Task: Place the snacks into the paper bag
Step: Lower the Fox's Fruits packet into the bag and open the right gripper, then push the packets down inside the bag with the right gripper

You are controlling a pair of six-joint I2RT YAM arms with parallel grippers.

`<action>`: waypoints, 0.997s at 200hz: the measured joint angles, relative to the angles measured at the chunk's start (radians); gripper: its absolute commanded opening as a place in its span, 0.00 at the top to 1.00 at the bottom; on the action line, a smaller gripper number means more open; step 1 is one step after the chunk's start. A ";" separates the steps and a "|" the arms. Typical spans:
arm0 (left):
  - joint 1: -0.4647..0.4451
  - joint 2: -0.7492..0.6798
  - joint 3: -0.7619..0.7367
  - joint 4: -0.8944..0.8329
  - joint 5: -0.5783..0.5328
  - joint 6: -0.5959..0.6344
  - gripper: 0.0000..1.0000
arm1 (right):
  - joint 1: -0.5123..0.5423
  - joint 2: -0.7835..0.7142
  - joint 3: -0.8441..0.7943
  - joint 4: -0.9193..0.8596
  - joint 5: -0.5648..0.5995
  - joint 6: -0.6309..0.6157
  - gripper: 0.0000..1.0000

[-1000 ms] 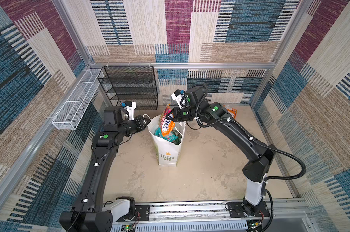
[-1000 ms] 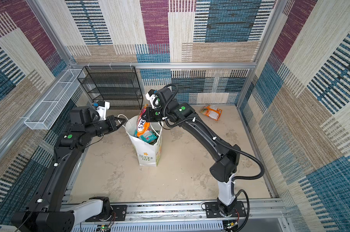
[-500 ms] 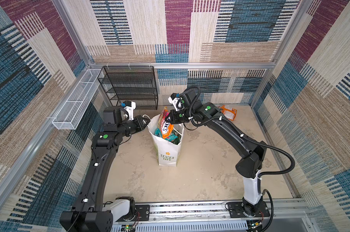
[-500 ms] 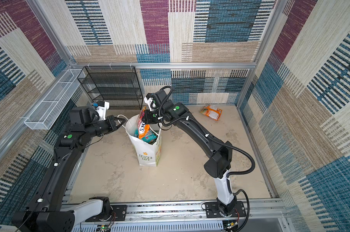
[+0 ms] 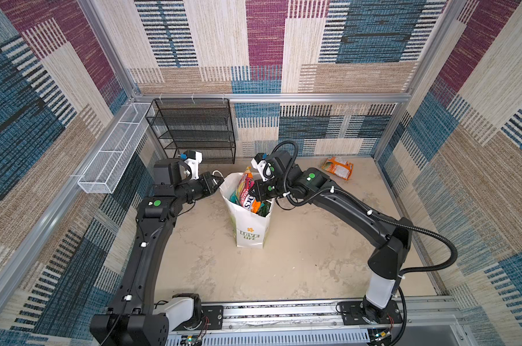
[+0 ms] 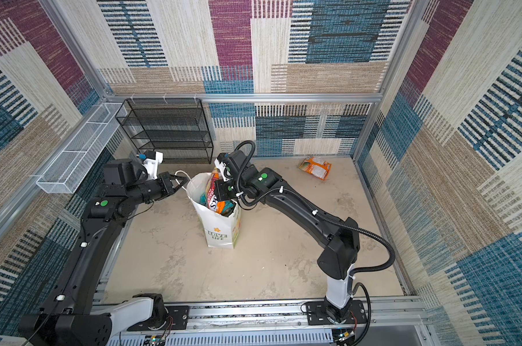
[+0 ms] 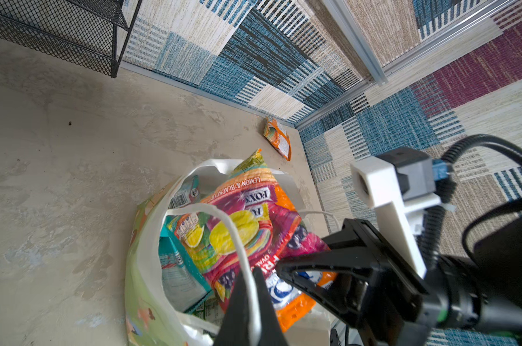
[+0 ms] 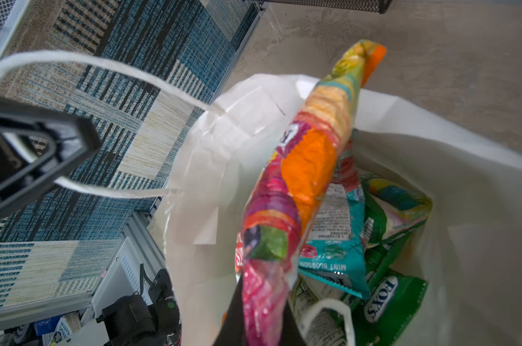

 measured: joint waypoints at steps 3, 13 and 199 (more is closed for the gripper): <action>0.000 0.000 0.000 0.000 0.000 0.000 0.96 | 0.006 -0.003 0.000 0.000 0.007 -0.003 1.00; 0.000 0.000 0.000 0.000 0.000 0.000 0.96 | 0.021 -0.012 0.002 -0.001 0.022 -0.010 1.00; 0.002 0.008 -0.001 0.004 0.001 -0.008 0.96 | 0.048 0.125 0.505 -0.223 0.263 -0.104 0.45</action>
